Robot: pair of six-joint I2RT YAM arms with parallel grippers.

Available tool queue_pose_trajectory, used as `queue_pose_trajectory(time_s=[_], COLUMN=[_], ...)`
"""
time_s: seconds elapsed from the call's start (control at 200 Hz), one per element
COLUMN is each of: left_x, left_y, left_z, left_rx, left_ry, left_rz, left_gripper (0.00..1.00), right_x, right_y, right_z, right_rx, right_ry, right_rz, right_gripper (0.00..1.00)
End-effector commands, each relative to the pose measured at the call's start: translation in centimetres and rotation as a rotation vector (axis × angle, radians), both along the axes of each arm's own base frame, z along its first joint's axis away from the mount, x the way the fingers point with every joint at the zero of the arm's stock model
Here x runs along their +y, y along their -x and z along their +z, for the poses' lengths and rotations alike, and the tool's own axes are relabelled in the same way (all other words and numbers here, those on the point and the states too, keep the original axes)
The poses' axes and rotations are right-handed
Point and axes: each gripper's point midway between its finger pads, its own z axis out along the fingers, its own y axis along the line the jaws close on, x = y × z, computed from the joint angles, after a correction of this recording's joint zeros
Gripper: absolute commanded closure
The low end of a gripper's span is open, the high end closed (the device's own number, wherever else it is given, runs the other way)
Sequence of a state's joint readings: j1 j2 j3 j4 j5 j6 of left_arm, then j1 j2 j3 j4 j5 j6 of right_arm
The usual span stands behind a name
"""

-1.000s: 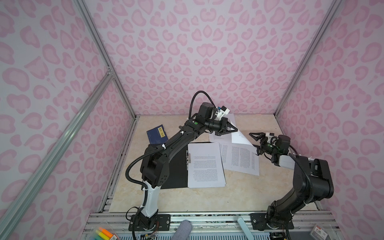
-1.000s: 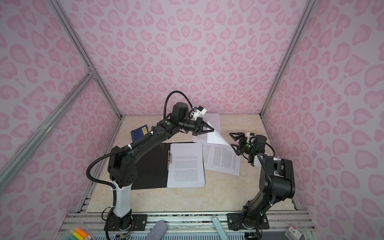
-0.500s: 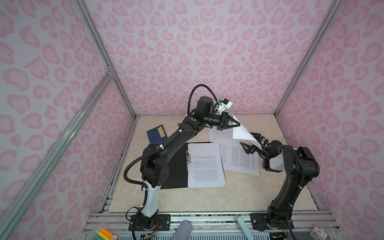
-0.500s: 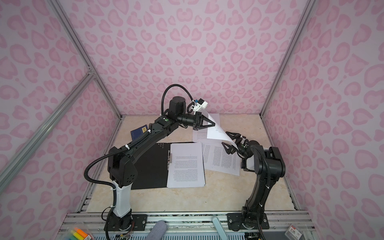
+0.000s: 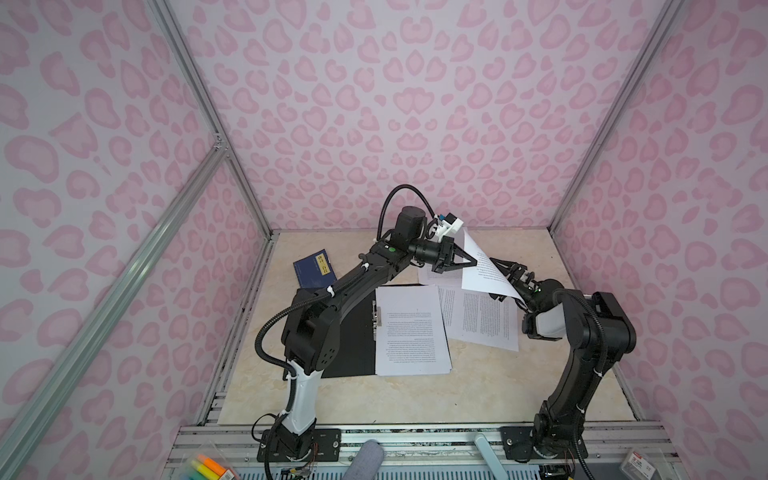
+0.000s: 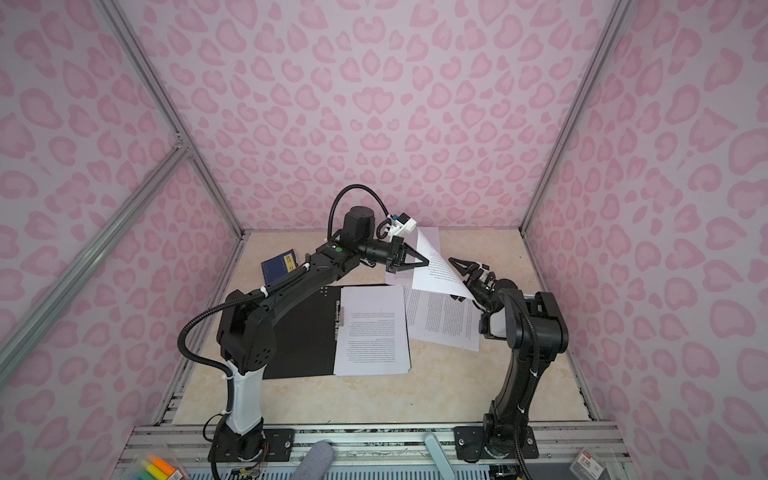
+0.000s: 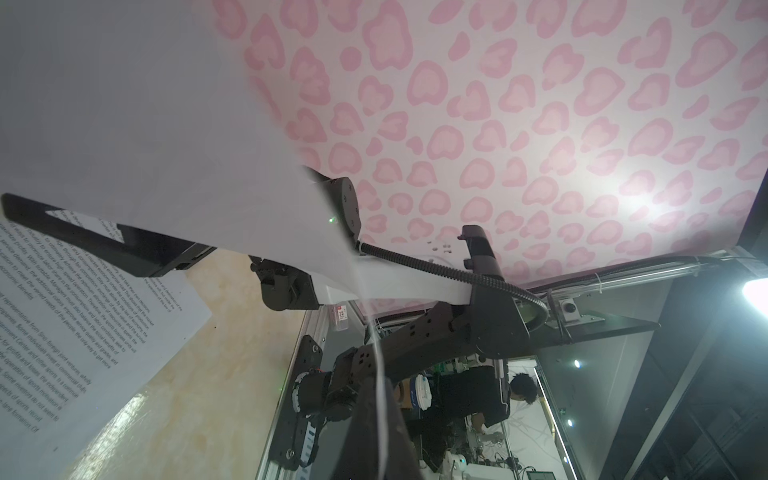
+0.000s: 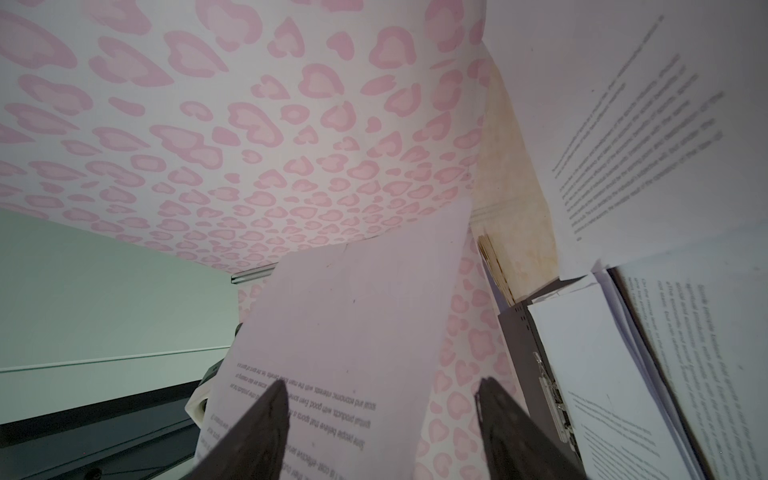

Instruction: Put the files into the folder

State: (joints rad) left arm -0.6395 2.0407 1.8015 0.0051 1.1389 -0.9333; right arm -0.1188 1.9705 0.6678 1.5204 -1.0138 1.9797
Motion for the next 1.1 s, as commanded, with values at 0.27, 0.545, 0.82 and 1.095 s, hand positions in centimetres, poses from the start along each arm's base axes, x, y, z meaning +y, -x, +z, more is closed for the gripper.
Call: queue_pose_trajectory(time_s=[0.27,0.545,0.82,1.095], left_x=[3.8,4.5,5.6,6.2], left_y=[0.3,0.8,0.2,0.5], left_z=[-0.9,-3.4,-4.2,-4.7], left_rx=[-0.019,0.014,0.03,0.033], left_ry=[-0.004,-0.039,-0.06,-0.066], left_rz=[0.028,0.039,0.058,0.064], left_gripper=[0.97,0.97,0.97,0.97], right_x=[0.0,0.7,1.0,2.1], right_y=[0.5,0.7,1.0,1.3], right_z=[0.5,2.0,1.3,0.6], right_rx=[-0.052,-0.101,-0.11,-0.138], right_ry=[0.026,0.04,0.064,0.112], right_rz=[0.018,0.035,0.045,0.086], right_gripper=[0.51,0.38,0.54,0.61])
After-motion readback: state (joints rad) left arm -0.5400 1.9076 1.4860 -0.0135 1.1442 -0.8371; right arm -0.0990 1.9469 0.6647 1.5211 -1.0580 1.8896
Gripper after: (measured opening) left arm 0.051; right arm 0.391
